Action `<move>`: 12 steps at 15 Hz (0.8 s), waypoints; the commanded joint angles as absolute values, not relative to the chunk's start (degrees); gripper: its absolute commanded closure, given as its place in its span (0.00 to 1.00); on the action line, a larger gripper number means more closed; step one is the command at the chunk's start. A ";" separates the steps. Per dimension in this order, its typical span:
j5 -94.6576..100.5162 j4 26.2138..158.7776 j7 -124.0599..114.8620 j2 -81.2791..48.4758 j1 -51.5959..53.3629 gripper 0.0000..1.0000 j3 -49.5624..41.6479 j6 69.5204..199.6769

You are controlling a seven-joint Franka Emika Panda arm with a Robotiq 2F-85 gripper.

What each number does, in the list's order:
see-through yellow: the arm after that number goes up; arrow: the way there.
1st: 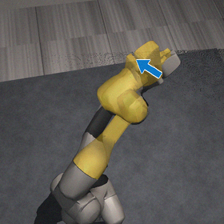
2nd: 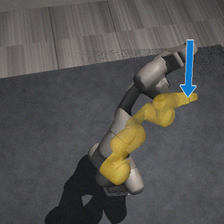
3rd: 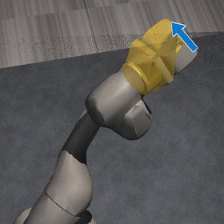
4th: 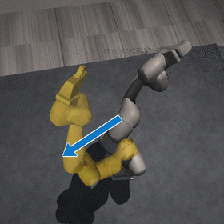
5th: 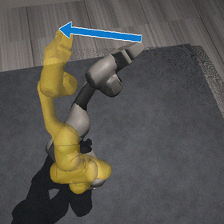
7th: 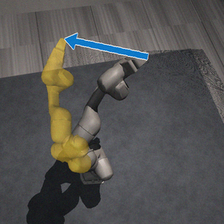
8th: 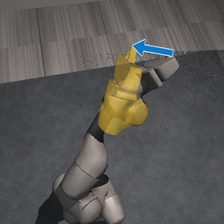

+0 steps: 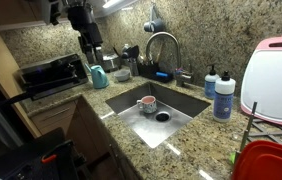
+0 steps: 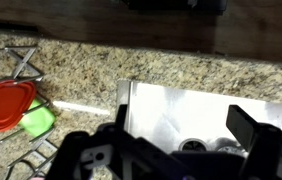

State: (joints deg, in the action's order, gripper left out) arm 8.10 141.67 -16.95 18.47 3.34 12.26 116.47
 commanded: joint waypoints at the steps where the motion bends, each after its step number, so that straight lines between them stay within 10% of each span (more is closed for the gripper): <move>1: 18.09 140.09 -19.17 16.23 0.38 0.00 11.05 121.11; 12: 32.48 127.78 -20.21 1.78 -5.14 0.00 1.40 131.10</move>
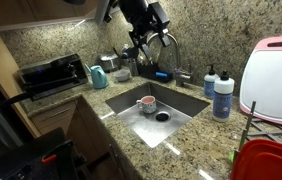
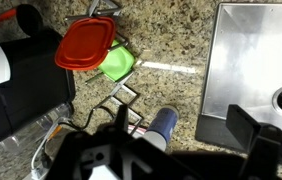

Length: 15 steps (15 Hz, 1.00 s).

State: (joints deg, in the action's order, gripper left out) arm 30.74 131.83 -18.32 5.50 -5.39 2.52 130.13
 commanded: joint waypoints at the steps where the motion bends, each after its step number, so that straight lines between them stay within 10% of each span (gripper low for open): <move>1: 32.41 126.83 -20.34 0.98 -4.85 0.00 0.91 131.91; 15: 33.53 128.39 -21.17 1.40 -3.69 0.00 -0.14 134.72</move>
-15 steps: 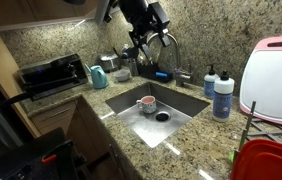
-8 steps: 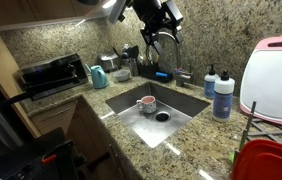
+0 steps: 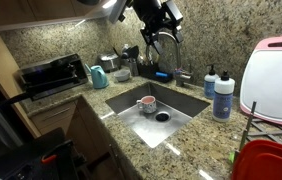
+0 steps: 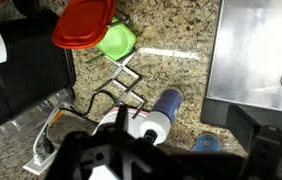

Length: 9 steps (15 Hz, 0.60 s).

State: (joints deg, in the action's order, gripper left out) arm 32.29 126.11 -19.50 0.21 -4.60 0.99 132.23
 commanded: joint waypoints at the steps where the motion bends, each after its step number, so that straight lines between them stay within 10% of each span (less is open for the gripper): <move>1: 33.73 129.36 -21.43 1.63 -3.70 0.00 -0.26 135.99; 9: 49.68 139.07 -34.60 0.09 -5.11 0.00 -3.06 155.78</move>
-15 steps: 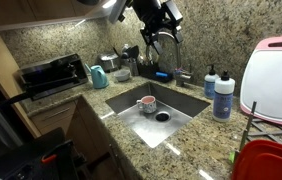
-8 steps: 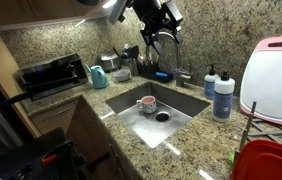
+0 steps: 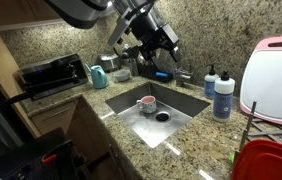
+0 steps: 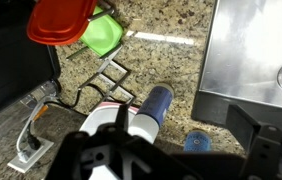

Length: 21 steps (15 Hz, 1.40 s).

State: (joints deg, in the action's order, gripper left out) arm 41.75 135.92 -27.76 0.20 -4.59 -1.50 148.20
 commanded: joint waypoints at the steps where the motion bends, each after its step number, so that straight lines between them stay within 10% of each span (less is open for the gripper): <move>1: 54.45 139.15 -38.96 -1.04 -6.01 0.00 -3.25 159.09; 9: 91.37 128.90 -74.54 -12.45 -6.40 0.00 -7.47 166.75; 21: 95.91 120.24 -81.58 -25.52 -7.78 0.00 -7.16 165.93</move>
State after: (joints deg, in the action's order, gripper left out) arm 95.91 120.22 -81.58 -25.54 -7.79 -7.16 165.93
